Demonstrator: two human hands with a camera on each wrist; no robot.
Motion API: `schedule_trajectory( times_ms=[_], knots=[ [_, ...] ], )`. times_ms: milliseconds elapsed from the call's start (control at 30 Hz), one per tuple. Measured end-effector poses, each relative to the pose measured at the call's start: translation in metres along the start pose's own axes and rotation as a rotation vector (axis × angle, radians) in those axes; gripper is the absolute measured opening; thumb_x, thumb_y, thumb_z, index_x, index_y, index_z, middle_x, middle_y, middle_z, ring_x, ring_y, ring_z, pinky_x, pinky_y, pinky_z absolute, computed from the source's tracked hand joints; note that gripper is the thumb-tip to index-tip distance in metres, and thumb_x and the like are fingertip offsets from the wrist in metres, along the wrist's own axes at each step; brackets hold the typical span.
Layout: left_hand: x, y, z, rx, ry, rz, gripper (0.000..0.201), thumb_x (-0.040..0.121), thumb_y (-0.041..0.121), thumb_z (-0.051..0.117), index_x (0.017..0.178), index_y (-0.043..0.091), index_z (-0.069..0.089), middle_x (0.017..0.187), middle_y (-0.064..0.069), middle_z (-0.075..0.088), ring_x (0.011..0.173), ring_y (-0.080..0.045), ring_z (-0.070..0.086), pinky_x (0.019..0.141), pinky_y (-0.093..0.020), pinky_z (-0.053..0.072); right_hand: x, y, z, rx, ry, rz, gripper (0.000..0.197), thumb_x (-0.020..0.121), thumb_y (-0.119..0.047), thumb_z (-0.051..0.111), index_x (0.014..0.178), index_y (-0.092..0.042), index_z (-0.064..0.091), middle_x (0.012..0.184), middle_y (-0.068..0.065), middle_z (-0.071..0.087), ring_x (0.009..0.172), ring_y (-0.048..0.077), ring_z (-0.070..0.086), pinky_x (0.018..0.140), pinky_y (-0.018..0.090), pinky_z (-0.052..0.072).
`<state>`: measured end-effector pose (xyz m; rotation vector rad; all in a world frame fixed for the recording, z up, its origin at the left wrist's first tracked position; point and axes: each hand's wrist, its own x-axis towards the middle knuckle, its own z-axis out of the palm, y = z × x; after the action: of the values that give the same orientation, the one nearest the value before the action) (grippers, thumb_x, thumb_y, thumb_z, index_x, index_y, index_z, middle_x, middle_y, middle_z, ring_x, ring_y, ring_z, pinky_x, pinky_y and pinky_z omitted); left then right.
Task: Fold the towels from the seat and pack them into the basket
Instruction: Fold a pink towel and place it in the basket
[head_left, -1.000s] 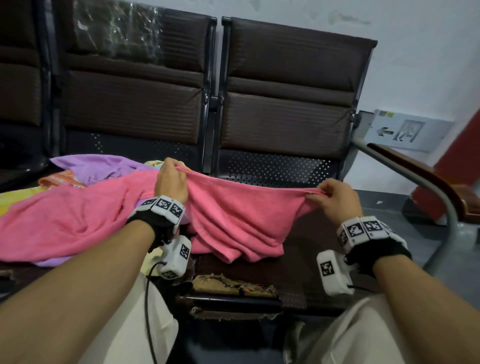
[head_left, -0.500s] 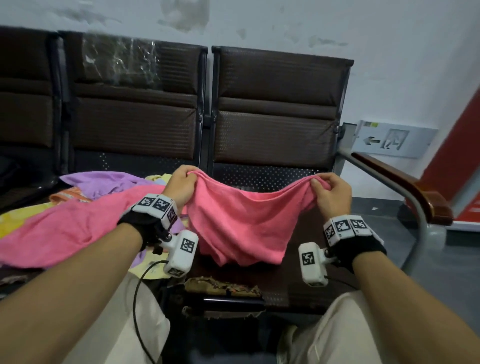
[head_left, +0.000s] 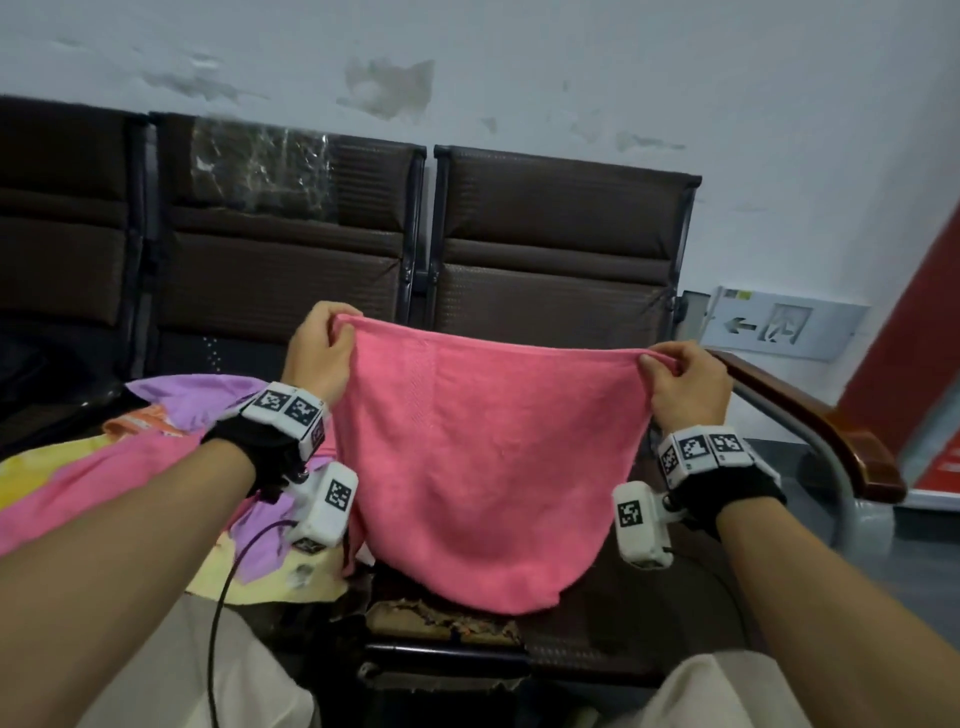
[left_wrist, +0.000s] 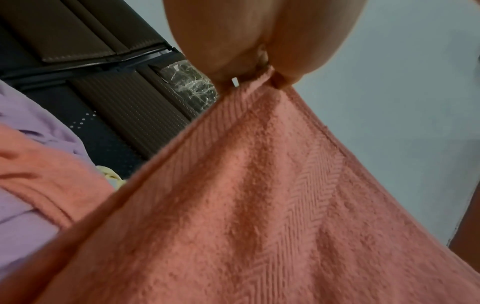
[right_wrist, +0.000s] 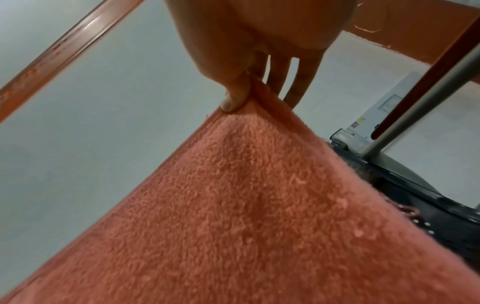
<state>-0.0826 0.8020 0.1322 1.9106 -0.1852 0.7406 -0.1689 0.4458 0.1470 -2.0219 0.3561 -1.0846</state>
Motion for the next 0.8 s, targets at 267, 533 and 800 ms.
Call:
schedule_trajectory(
  times_ms=[267,533,800],
  knots=[
    [-0.012,-0.041,0.047,0.018,-0.169,-0.156,0.025,0.087,0.003,0.044,0.098,0.016,0.062,0.097,0.001,0.062,0.092,-0.015,0.054,0.081,-0.022,0.037,-0.017,0.056,0.046,-0.143,-0.143,0.16,0.017,0.084,-0.028,0.068,0.091,-0.013,0.068,0.09,0.008,0.068,0.089,0.024,0.06,0.084,0.028,0.043],
    [-0.016,-0.086,0.063,0.151,-0.147,-0.231,0.025,0.086,0.001,0.044,0.098,0.007,0.065,0.106,-0.012,0.067,0.101,-0.025,0.057,0.08,-0.021,0.036,-0.02,0.091,0.057,-0.278,-0.22,0.323,0.032,0.069,-0.045,0.079,0.07,-0.015,0.07,0.061,0.003,0.06,0.068,0.02,0.055,0.066,0.023,0.036],
    [-0.021,-0.09,0.071,0.195,-0.106,-0.294,0.026,0.086,0.003,0.046,0.101,0.008,0.067,0.107,-0.012,0.068,0.101,-0.029,0.059,0.076,-0.02,0.034,-0.024,0.101,0.07,-0.229,-0.233,0.349,0.024,0.087,-0.027,0.066,0.094,-0.006,0.074,0.091,0.016,0.072,0.094,0.03,0.064,0.079,0.029,0.043]
  ],
)
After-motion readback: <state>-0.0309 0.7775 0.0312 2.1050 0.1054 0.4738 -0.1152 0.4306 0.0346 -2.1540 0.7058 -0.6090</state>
